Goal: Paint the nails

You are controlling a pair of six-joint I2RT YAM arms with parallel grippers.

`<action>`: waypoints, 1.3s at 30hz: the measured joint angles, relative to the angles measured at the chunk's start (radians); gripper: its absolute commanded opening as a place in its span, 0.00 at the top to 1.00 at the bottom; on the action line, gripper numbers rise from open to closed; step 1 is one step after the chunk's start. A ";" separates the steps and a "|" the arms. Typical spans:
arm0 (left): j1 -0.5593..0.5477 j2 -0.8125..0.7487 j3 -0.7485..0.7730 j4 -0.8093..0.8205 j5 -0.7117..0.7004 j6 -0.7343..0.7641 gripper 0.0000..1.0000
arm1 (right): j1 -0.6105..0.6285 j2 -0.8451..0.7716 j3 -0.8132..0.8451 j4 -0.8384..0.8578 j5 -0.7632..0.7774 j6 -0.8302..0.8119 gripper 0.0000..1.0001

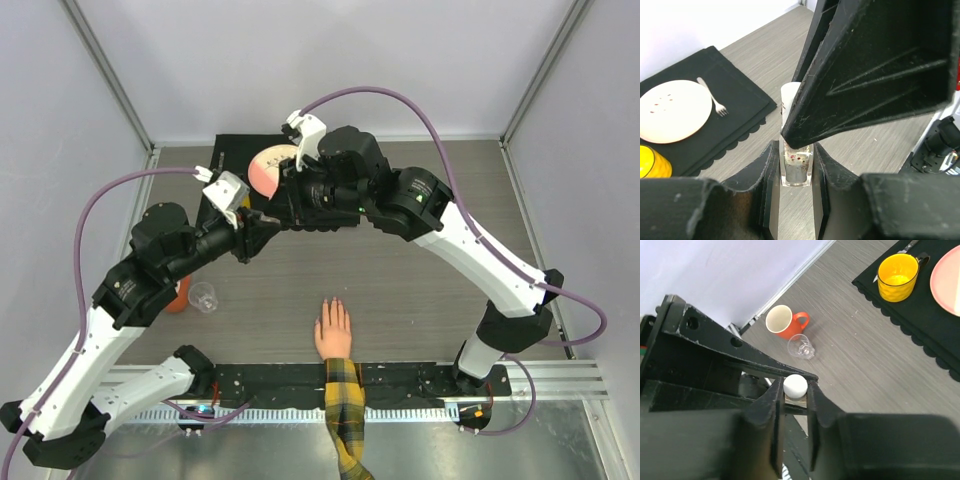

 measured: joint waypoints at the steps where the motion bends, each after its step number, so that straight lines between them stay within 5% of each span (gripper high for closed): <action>1: 0.001 -0.001 0.000 -0.001 0.010 -0.002 1.00 | 0.000 0.000 0.000 -0.003 0.000 -0.008 0.99; 6: 0.008 -0.003 0.000 -0.027 0.095 -0.003 1.00 | 0.000 -0.050 -0.074 0.015 -0.063 -0.093 0.99; 13: -0.002 0.047 0.042 -0.098 0.454 -0.023 1.00 | -0.071 -0.330 -0.476 0.225 -0.422 -0.193 0.99; 19: -0.001 0.116 0.107 -0.092 0.640 -0.082 1.00 | -0.110 -0.396 -0.520 0.268 -0.575 -0.190 0.99; 21: -0.001 0.113 0.107 -0.088 0.656 -0.090 1.00 | -0.110 -0.399 -0.521 0.274 -0.587 -0.187 0.86; 23: -0.001 0.110 0.107 -0.080 0.657 -0.094 1.00 | -0.109 -0.401 -0.522 0.280 -0.583 -0.177 0.55; 27: -0.001 0.106 0.107 -0.056 0.631 -0.092 1.00 | -0.109 -0.402 -0.517 0.269 -0.531 -0.131 0.34; 34: 0.000 0.051 0.102 -0.032 0.503 -0.069 1.00 | -0.107 -0.398 -0.404 0.176 -0.315 -0.028 0.29; 39: -0.001 0.038 0.098 -0.042 0.375 -0.027 1.00 | -0.107 -0.329 -0.156 0.047 -0.163 0.047 0.34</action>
